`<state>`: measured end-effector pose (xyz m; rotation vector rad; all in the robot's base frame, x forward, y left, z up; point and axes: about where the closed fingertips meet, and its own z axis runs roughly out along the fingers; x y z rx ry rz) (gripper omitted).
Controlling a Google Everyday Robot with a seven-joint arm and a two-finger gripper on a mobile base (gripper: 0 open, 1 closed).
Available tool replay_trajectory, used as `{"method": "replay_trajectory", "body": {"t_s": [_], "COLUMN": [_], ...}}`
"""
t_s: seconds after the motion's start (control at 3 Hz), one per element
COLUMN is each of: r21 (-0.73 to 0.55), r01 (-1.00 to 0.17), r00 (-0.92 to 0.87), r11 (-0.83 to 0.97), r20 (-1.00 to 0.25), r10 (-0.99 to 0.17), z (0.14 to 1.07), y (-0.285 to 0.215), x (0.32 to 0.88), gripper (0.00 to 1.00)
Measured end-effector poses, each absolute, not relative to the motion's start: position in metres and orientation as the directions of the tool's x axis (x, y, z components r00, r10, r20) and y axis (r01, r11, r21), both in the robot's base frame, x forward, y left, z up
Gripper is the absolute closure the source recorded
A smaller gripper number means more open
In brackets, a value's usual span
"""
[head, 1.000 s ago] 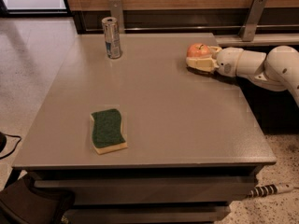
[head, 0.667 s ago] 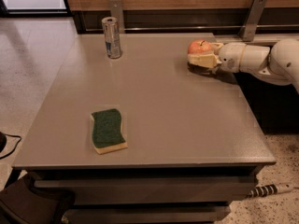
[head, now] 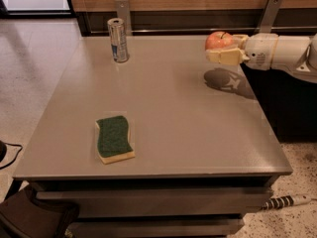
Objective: Move apple near sponge
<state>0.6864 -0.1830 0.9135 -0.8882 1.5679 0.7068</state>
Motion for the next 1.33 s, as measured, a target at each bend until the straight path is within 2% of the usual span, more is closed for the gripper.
{"method": "replay_trajectory", "body": {"t_s": [0.33,1.0,1.33], "r21": [-0.039,-0.008,0.000], "r01": [-0.868,-0.923,-0.945], "r00": [-0.034,-0.060,-0.062], "r11": [0.494,0.384,0.326], "r20": [-0.990,-0.984,-0.982], "r10": [-0.139,-0.166,-0.180], "z": [0.926,0.904,0.891], "y": [-0.144,-0.074,-0.052], "x": [0.624,0.539,0.519], "gripper": [1.00,1.00,1.00]}}
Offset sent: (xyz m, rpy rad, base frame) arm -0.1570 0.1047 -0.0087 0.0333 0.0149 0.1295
